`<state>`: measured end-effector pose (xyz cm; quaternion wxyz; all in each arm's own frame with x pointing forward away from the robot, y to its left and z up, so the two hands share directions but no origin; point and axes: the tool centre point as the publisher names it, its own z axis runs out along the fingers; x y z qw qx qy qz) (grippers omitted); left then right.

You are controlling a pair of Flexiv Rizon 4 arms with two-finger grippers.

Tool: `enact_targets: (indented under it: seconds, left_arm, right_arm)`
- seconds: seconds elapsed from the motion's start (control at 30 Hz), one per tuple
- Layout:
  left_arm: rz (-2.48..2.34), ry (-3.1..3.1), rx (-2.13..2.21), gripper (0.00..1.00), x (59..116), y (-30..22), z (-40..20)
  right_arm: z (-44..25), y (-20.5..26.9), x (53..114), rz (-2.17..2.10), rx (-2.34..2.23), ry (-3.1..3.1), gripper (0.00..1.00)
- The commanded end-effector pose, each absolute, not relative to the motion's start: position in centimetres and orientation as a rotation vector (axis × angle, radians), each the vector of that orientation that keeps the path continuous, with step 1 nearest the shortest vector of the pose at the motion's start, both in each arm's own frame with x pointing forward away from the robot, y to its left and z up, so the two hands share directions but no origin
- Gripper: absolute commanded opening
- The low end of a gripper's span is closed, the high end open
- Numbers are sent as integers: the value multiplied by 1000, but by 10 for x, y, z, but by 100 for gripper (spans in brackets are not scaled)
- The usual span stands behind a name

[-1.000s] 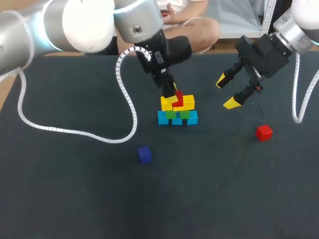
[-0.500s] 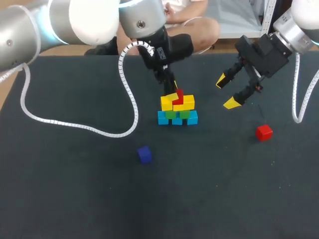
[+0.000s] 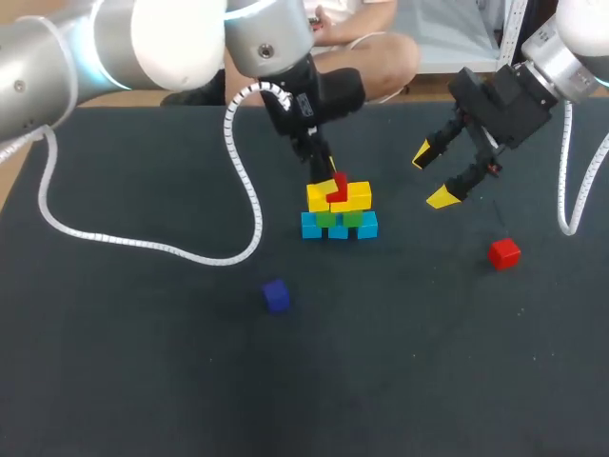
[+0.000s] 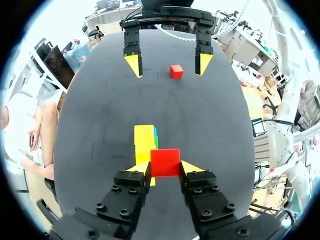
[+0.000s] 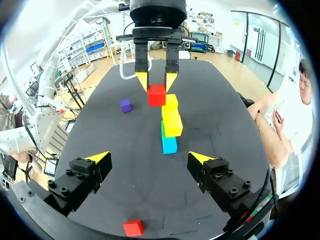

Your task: Place the blue cubes, place green cubes on the blue cubes, place the yellow cubes on the green cubes, then place the red cubes on the yellow cubes, and place purple cube on the red cubes.

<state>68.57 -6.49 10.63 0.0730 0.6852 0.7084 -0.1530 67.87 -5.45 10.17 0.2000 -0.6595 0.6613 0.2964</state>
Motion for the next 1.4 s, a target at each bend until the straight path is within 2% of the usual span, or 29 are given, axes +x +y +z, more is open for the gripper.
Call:
enact_targets:
  seconds: [0.03,1.4]
  left_arm:
    - [-463,2126,2062,0,690,-64,106]
    - [-451,2133,2062,0,711,-65,101]
  right_arm:
    - [102,-54,679,830,-1843,1847,100]
    - [102,-54,679,830,-1843,1847,100]
